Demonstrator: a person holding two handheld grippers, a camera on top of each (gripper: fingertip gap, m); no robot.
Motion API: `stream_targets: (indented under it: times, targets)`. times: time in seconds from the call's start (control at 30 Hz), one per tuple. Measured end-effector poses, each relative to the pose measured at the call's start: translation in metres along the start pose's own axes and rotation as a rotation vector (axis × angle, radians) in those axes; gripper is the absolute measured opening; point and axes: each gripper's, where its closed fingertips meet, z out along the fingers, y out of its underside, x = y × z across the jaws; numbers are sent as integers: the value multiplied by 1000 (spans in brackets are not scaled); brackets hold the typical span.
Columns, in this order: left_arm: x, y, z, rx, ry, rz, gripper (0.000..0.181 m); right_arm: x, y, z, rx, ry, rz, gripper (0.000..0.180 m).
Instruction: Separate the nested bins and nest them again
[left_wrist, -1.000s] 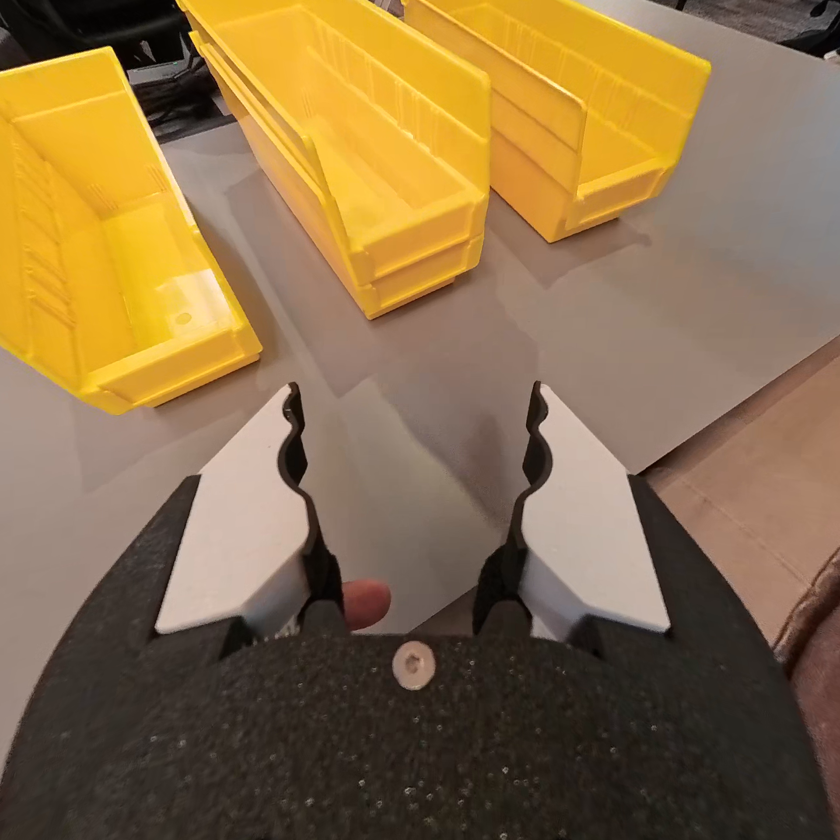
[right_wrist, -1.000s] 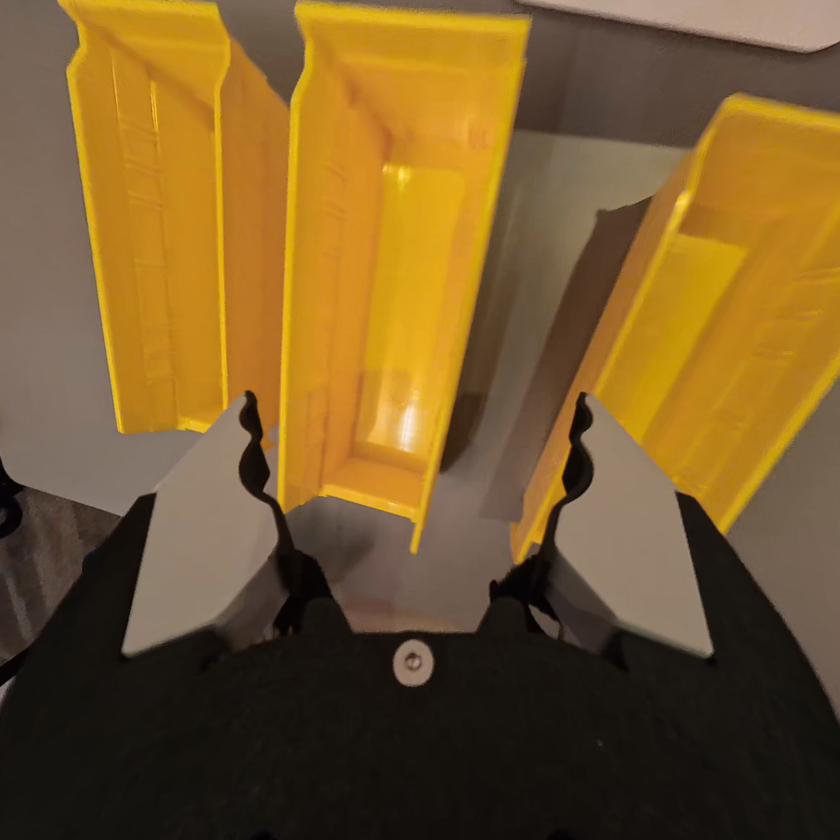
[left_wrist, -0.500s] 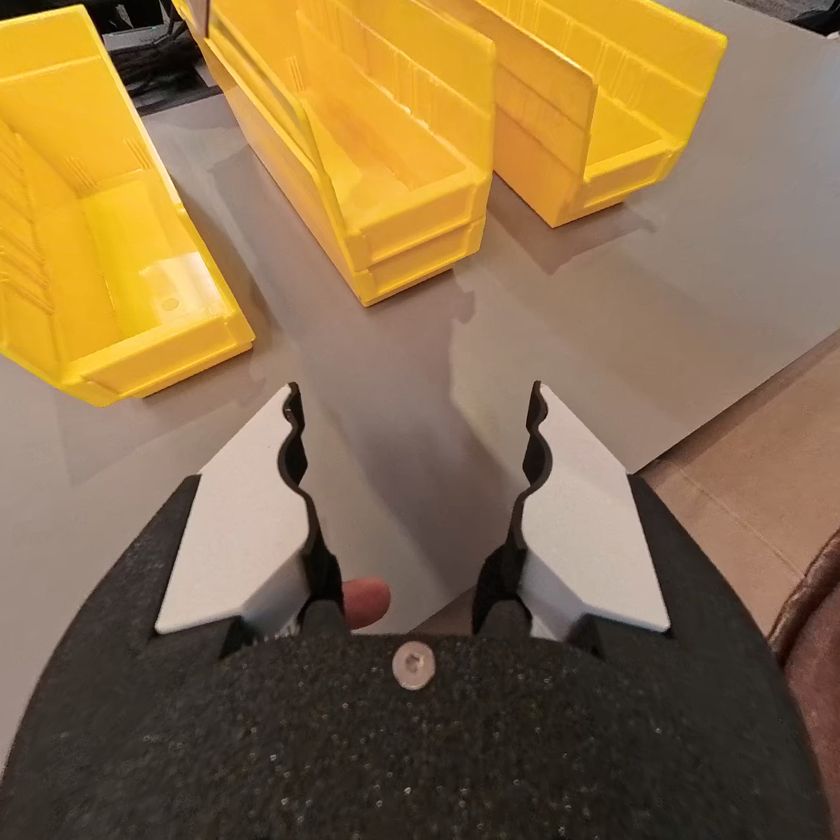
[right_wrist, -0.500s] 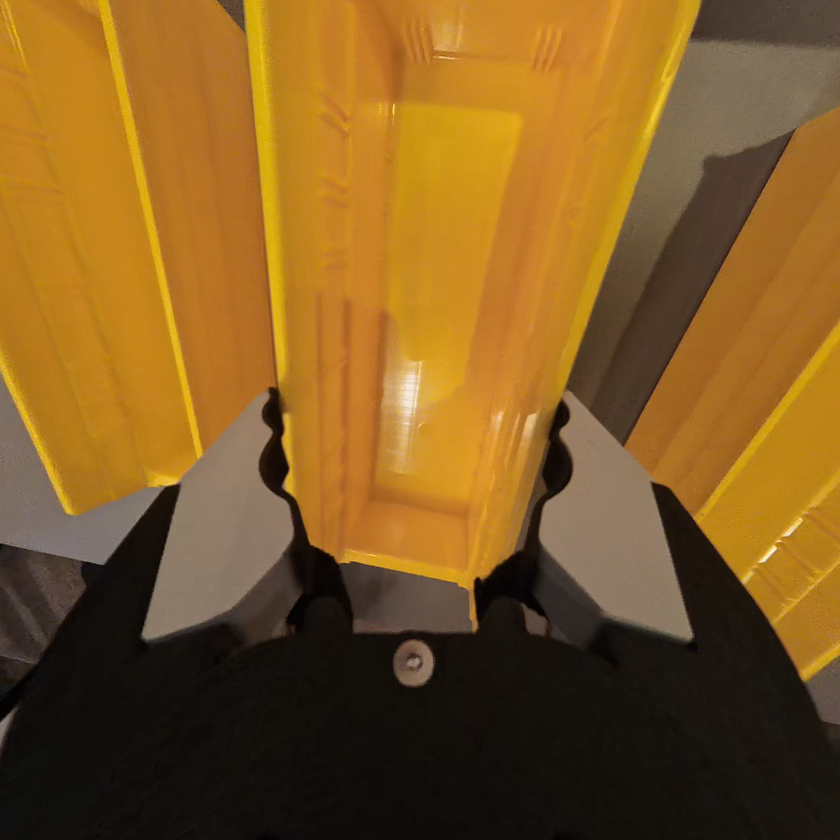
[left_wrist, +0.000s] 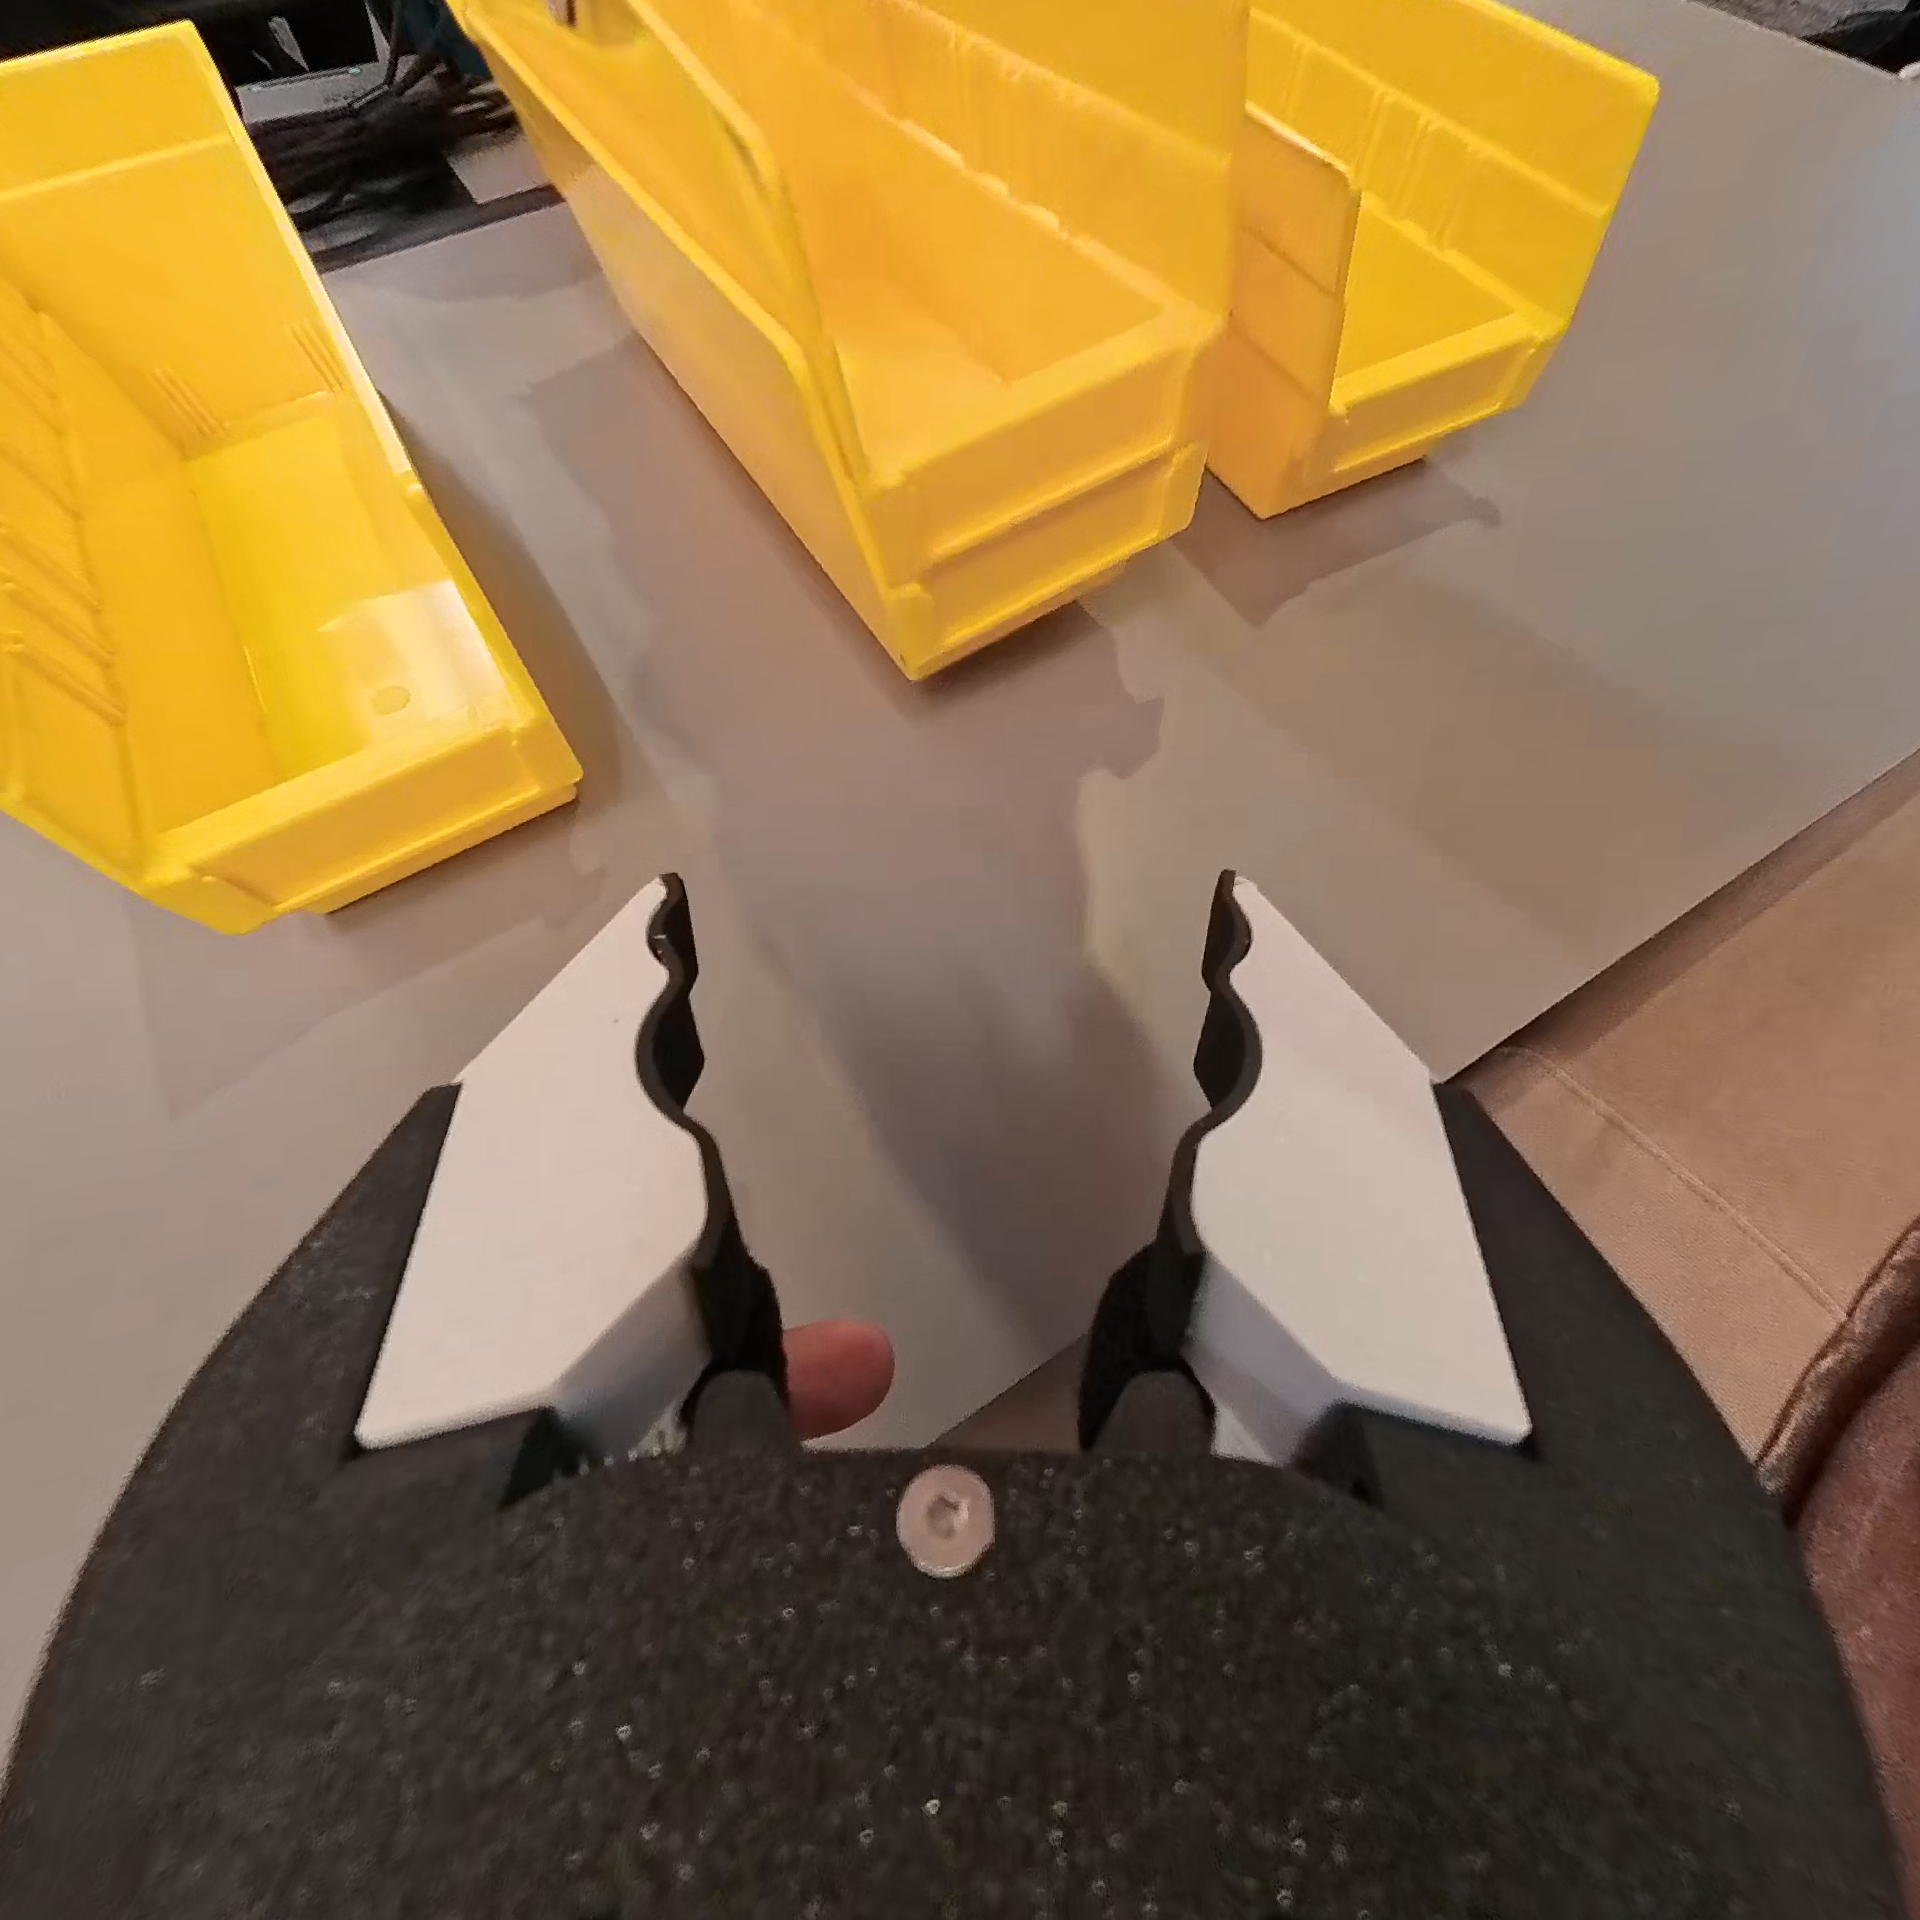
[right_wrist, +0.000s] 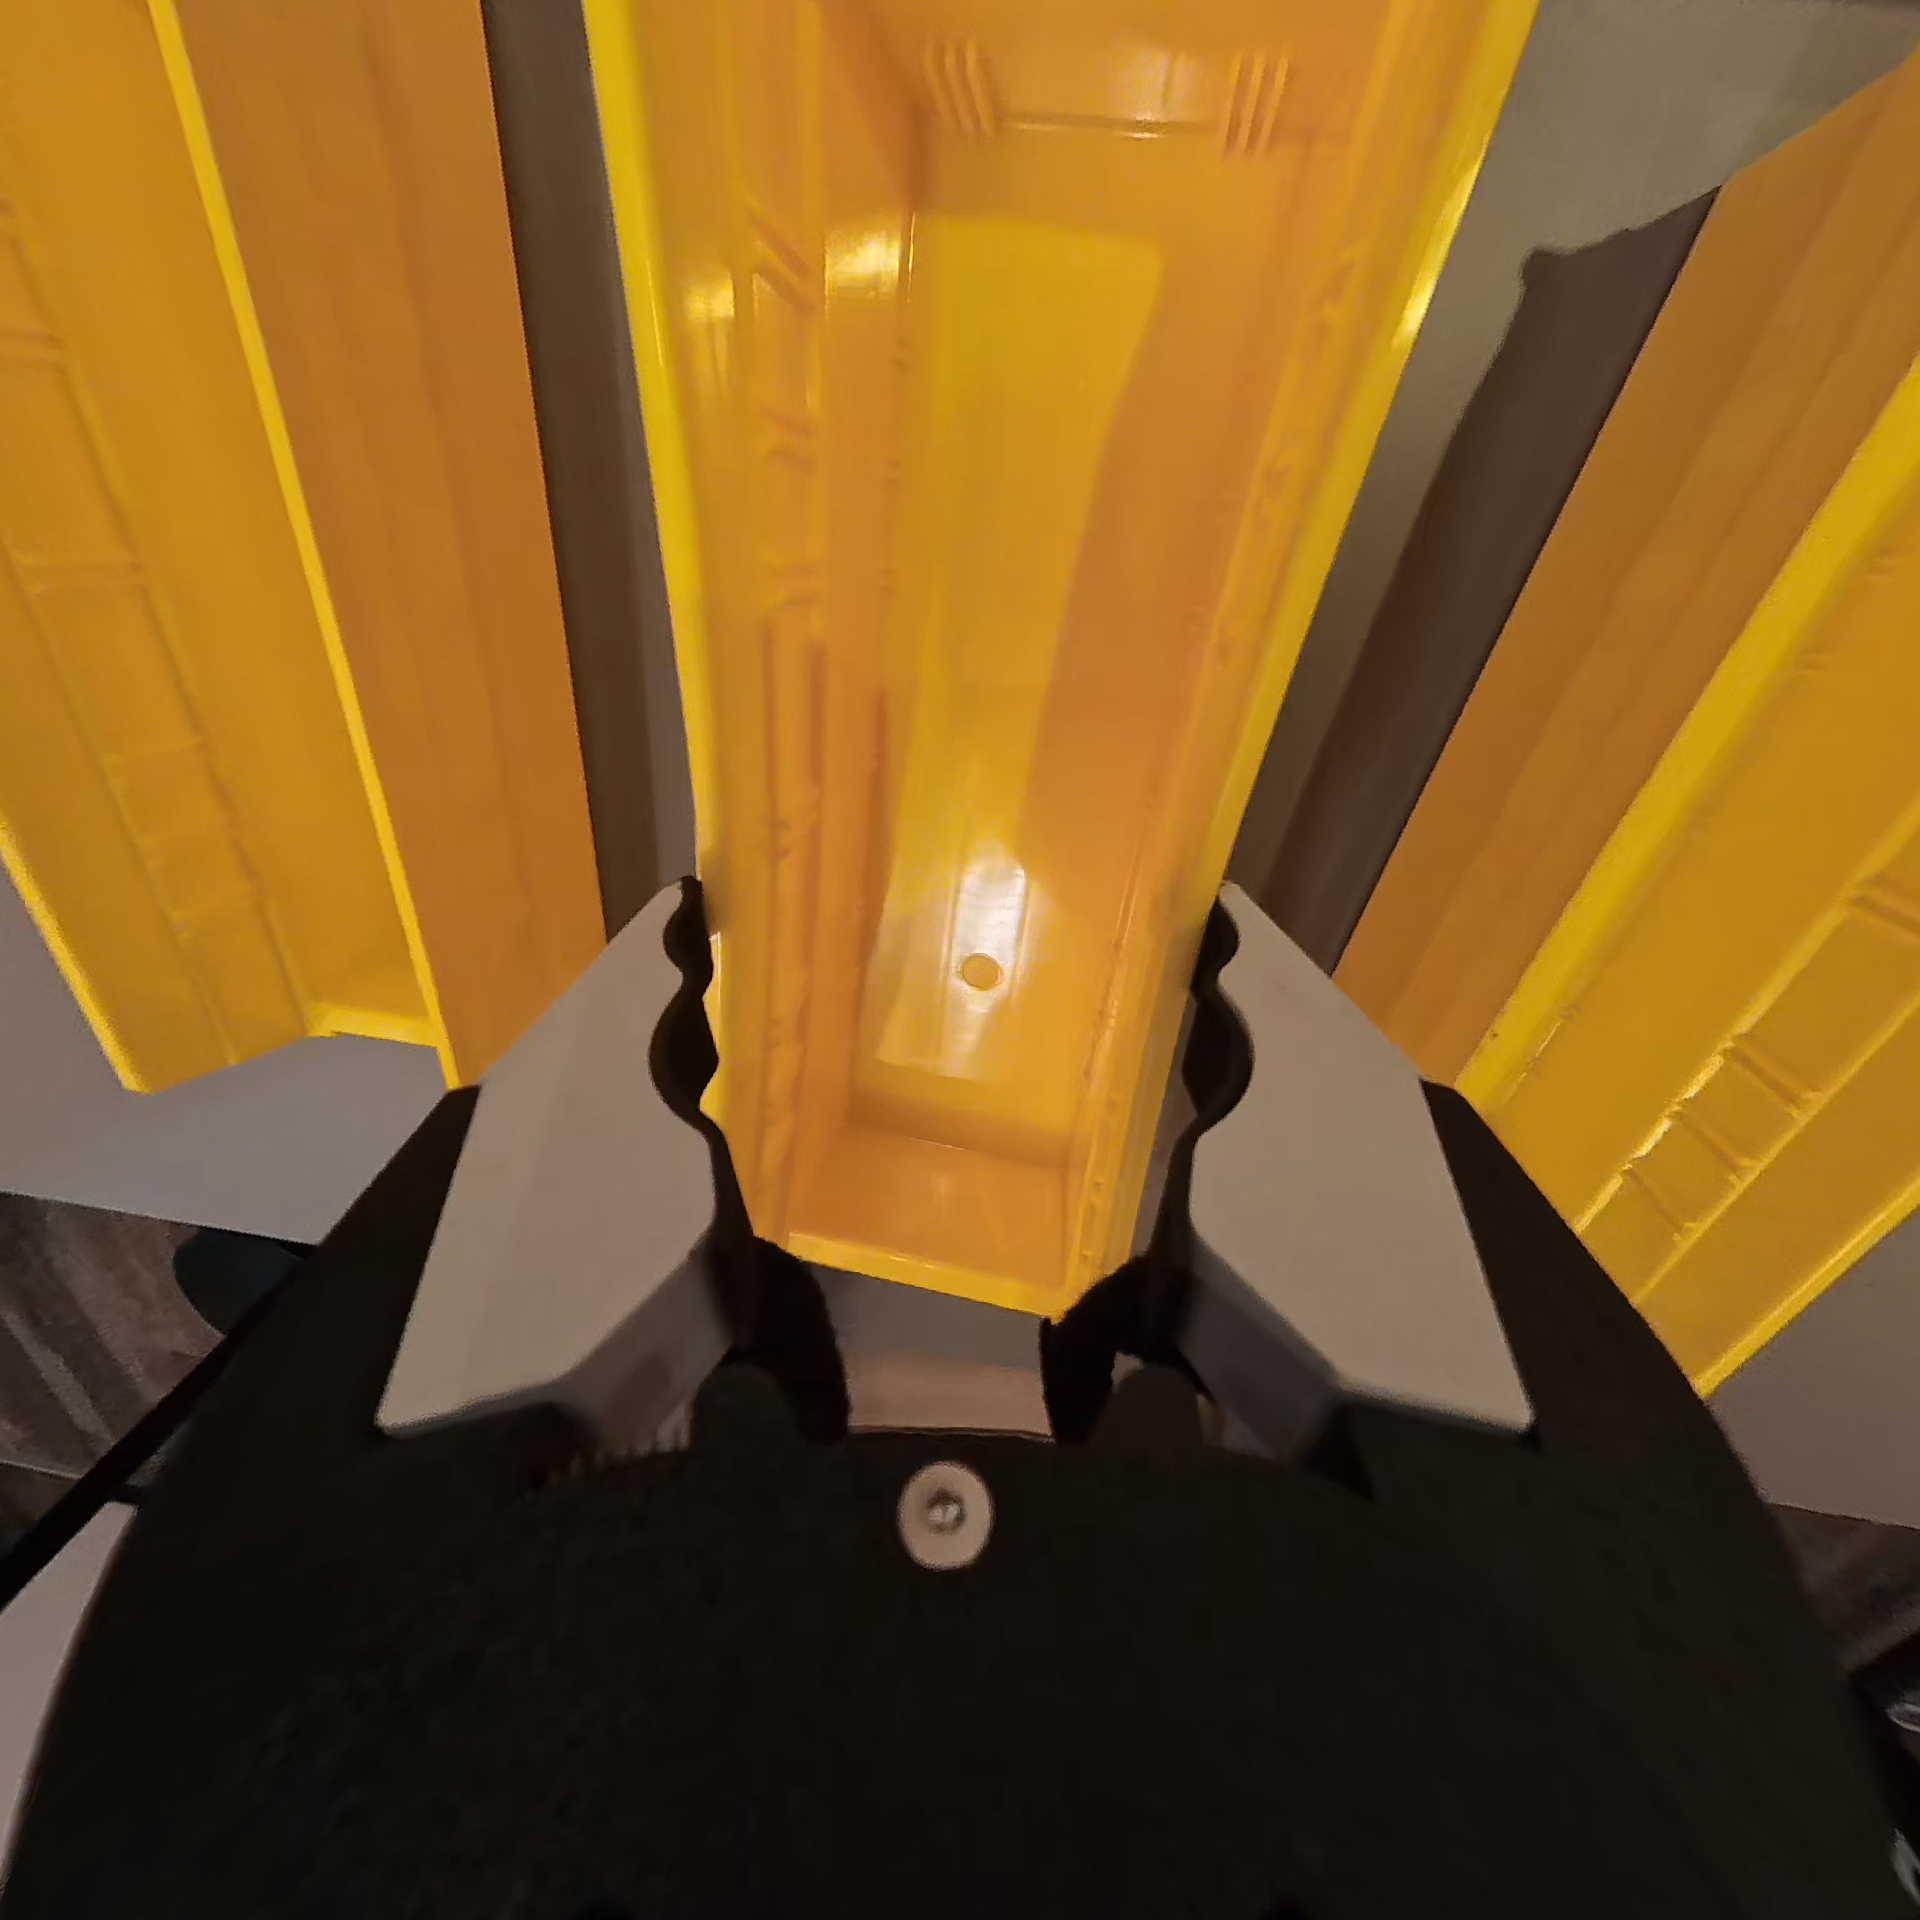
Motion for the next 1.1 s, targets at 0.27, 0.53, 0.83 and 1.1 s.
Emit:
stream_targets:
  times: [0.27,0.53,0.83,1.1]
  targets:
    - [3,1,1,-8,-1,17,96,4,0,-16,22,-11,10,92]
    - [1,2,1,-10,-2,9,96,-6,2,-9,7,-39,1,93]
    - [1,2,1,-15,2,6,96,-13,-6,-22,19,-48,-16,92]
    - [1,3,1,-15,0,8,96,-15,-2,-16,6,-89,-26,92]
